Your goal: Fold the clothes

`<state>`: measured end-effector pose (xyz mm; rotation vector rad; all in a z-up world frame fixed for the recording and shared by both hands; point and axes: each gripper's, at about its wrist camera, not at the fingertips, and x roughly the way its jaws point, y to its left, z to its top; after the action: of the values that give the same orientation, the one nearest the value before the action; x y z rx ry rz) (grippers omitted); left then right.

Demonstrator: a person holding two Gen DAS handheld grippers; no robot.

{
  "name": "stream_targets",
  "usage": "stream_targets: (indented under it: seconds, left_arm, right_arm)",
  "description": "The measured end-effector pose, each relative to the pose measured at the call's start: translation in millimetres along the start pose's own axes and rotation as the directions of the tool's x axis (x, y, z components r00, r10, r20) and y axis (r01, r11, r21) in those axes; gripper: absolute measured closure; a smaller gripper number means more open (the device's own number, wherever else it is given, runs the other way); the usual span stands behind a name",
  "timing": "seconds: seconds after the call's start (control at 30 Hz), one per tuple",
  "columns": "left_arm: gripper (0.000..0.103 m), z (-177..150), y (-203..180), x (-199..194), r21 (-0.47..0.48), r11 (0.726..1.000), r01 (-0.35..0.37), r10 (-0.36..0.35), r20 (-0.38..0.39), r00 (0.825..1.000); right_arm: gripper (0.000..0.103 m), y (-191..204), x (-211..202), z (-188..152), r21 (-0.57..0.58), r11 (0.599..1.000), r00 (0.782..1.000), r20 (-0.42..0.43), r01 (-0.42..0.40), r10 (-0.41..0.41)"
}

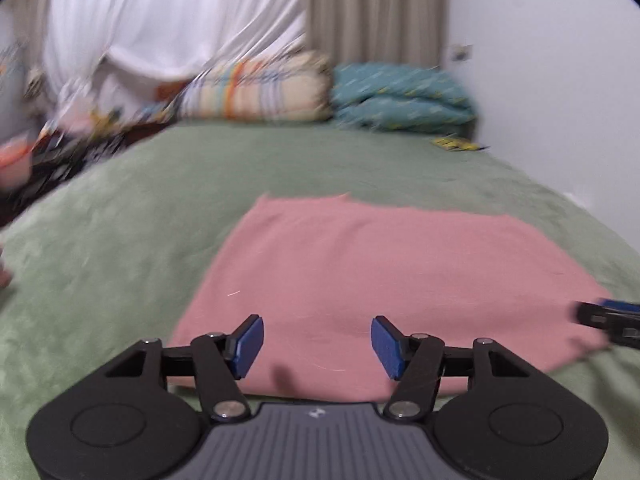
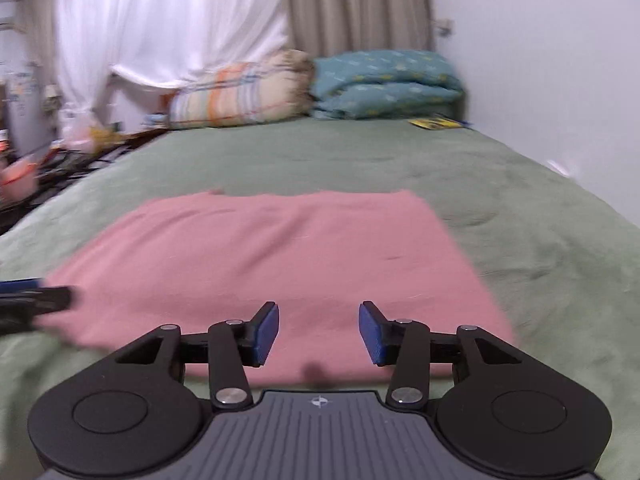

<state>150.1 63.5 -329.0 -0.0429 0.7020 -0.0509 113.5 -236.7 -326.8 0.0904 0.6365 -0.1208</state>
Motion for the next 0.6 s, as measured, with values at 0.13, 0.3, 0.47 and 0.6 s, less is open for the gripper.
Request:
stream_targets:
  seconds: [0.13,0.3,0.47,0.6]
  left_arm:
    - [0.041,-20.6,21.7,4.0,-0.029,0.999,0.029,-0.030,-0.015,0.999]
    - [0.039,-34.8,32.0,-6.6,-0.053,0.997,0.055,-0.057,-0.032,0.998]
    - [0.039,-33.4,57.5,-21.0,-0.393,0.906,0.159,-0.197,-0.058,0.979]
    - [0.039,-40.4,79.8,-13.2,-0.778,0.564,0.276,-0.415,0.022,0.910]
  right_arm:
    - [0.058,-19.4,8.9,-23.3,-0.042,0.999,1.000,-0.015,0.015,-0.016]
    - [0.052,-31.7,-12.2,-47.8,0.018,1.000,0.999,-0.034,-0.002,0.003]
    - [0.052,-61.0,-35.0,-45.7,0.359,0.925,0.990,-0.024,-0.121,0.138]
    - [0.053,-81.4,-31.4,-63.1,0.843,0.432,0.901,0.128,-0.319,0.414]
